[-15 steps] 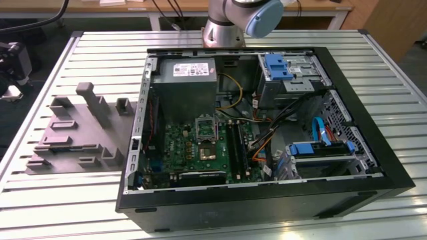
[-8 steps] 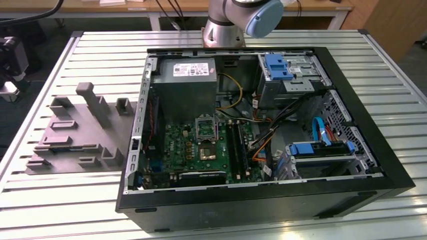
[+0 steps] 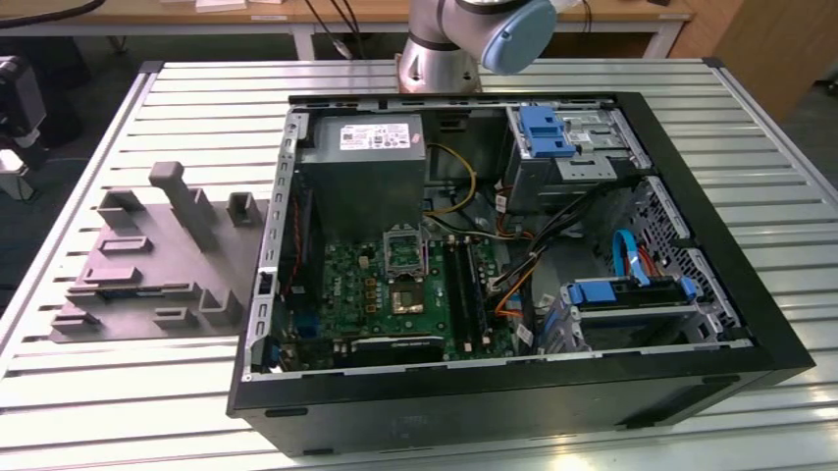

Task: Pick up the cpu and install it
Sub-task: 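Pick up the cpu and move it towards the insertion slot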

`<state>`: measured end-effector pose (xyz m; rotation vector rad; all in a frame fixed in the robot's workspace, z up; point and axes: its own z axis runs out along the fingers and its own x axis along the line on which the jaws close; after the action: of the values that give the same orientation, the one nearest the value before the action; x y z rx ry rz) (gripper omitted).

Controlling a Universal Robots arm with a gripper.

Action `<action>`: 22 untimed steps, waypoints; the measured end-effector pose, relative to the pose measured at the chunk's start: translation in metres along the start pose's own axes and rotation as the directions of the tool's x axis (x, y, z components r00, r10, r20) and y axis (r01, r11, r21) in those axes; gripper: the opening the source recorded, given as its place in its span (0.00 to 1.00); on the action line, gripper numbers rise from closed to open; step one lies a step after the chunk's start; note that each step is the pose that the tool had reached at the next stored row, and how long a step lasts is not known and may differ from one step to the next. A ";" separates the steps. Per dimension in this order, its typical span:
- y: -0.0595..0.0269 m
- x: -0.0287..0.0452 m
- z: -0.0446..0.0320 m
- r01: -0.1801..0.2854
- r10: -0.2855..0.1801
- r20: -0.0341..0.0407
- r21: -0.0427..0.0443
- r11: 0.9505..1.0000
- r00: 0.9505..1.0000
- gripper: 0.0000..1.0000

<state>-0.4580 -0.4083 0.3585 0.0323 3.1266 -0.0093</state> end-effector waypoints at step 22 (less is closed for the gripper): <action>0.0001 -0.0050 -0.0077 0.000 0.000 0.000 0.001 1.000 1.000 0.47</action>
<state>-0.4532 -0.4082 0.3662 0.0323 3.1265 -0.0102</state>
